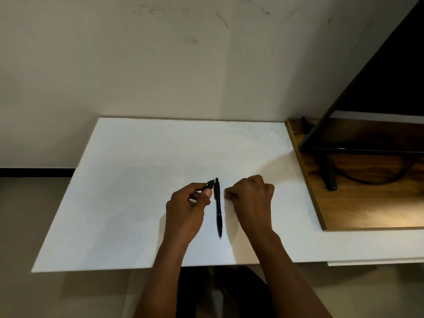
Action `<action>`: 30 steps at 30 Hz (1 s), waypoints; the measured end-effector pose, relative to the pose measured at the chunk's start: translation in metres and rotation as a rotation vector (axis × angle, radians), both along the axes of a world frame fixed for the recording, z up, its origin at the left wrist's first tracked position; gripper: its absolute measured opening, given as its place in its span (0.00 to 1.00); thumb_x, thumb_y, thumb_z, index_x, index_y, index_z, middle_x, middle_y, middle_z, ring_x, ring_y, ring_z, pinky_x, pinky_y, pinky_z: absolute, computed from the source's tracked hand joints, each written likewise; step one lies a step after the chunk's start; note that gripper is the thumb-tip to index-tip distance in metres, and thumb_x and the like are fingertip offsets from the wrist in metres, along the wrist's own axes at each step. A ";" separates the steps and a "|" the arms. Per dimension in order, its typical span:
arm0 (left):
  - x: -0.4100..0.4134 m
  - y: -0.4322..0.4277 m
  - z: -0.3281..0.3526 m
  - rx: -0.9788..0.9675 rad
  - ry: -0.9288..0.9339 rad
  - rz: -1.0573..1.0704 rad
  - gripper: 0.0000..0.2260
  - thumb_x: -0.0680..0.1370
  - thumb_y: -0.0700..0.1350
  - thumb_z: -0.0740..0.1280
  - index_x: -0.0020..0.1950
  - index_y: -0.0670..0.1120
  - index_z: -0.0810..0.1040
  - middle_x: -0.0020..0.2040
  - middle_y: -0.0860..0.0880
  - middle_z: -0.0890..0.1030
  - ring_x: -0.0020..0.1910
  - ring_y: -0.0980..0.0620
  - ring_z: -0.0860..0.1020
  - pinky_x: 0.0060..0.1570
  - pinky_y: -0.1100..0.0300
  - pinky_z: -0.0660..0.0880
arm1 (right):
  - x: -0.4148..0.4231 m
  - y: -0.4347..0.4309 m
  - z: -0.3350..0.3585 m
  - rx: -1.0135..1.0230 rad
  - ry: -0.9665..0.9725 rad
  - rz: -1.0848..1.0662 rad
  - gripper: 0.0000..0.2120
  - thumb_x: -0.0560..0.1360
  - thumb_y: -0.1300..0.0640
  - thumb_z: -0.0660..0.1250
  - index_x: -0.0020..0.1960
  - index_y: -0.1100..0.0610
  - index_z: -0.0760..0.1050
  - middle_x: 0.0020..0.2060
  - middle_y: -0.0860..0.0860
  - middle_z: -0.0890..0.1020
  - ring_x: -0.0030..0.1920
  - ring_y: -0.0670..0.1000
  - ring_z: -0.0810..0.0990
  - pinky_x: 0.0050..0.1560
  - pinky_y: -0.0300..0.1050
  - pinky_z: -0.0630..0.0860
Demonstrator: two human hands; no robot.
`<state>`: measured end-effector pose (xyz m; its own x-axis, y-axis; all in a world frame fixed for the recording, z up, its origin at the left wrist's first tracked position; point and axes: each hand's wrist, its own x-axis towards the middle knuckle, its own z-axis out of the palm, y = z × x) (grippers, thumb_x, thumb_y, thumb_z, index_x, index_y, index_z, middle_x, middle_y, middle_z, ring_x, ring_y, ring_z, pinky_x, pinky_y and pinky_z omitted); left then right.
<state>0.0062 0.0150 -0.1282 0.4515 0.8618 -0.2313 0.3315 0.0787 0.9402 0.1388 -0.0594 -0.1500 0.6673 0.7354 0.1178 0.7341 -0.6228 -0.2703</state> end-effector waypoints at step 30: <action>0.010 -0.004 0.002 0.099 0.133 -0.189 0.08 0.77 0.45 0.71 0.53 0.53 0.86 0.45 0.56 0.87 0.45 0.57 0.84 0.47 0.65 0.77 | 0.005 -0.020 0.040 0.554 1.184 -0.208 0.02 0.76 0.66 0.71 0.46 0.64 0.83 0.37 0.59 0.87 0.40 0.56 0.87 0.39 0.41 0.81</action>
<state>0.0166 0.0109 -0.1258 0.5781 0.7862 -0.2185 0.4532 -0.0866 0.8872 0.1435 -0.0792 -0.1096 0.6678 0.6513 -0.3604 -0.2150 -0.2947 -0.9311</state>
